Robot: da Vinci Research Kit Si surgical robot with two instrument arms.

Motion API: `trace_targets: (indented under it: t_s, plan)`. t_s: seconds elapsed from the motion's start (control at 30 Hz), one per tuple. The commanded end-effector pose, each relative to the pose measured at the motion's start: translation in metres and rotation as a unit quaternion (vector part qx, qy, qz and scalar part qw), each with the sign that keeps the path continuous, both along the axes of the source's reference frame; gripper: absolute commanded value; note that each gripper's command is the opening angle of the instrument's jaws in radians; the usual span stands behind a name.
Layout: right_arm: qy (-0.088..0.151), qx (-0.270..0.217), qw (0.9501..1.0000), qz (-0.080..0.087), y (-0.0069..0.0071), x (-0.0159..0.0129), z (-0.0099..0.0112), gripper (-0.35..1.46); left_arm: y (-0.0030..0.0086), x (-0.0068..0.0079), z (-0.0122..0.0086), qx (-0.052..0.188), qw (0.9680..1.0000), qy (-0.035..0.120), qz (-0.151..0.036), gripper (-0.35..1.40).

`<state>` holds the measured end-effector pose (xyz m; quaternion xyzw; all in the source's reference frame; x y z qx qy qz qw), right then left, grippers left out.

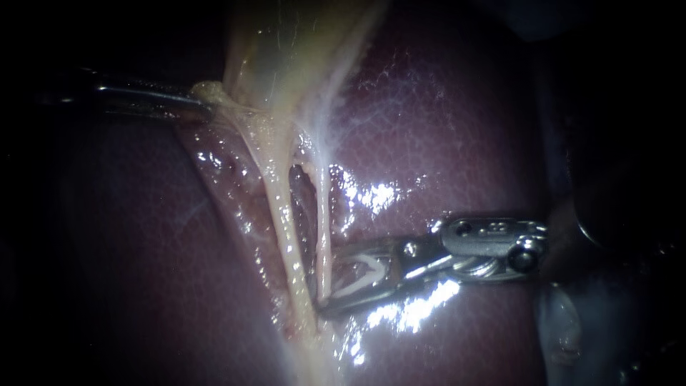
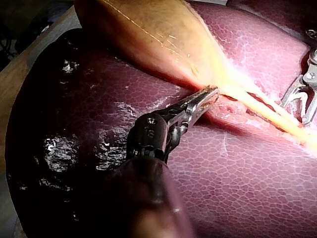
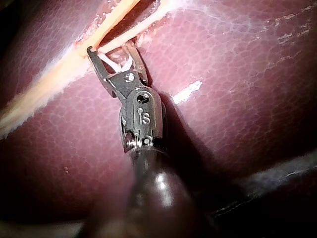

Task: Clipping first clip left tube

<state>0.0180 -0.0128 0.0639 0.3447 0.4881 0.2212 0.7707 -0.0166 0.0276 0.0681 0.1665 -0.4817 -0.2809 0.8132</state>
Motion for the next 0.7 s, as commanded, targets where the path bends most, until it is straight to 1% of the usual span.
trace_targets:
  t_s: [0.03, 0.2, 0.3, 0.37, 0.4, 0.43, 0.57, 0.7]
  plan:
    - [0.0, 0.0, 1.0, 0.0, 0.0001, -0.0002, 0.0, 0.5, 0.0, 0.0, 0.0001, 0.0, 1.0, 0.0, 0.0, -0.35]
    - [0.0, 0.002, 1.0, 0.0, 0.0005, -0.0012, 0.0, 0.5, 0.0, 0.0, 0.0001, 0.0, 1.0, 0.0, 0.0, -0.35]
    - [0.004, 0.005, 1.0, 0.0, 0.001, -0.0019, -0.0006, 0.5, -0.0001, 0.0001, 0.0001, 0.0, 1.0, 0.0, 0.0, -0.35]
    - [0.018, 0.015, 0.9997, -0.003, 0.0014, -0.0024, -0.0013, 0.5, -0.0001, 0.0001, 0.0001, 0.0, 1.0, 0.0, 0.0, -0.35]
    - [0.03, 0.023, 0.9992, -0.01, 0.0017, -0.0025, -0.0016, 0.5, -0.0001, 0.0001, 0.0001, 0.0, 1.0, 0.0, 0.0, -0.35]
    - [0.04, 0.028, 0.9988, -0.009, 0.0019, -0.0026, -0.0019, 0.5, -0.0001, 0.0001, 0.0001, 0.0, 1.0, 0.0, 0.0, -0.35]
    - [0.065, 0.063, 0.9959, 0.003, 0.0023, -0.0026, -0.0035, 0.5, -0.0001, 0.0001, 0.0001, 0.0, 1.0, 0.0, 0.0, -0.35]
    - [0.082, 0.086, 0.9929, 0.01, 0.0024, -0.0022, -0.0048, 0.5, -0.0001, 0.0001, 0.0, 0.003, 1.0, 0.0, -0.001, -0.35]
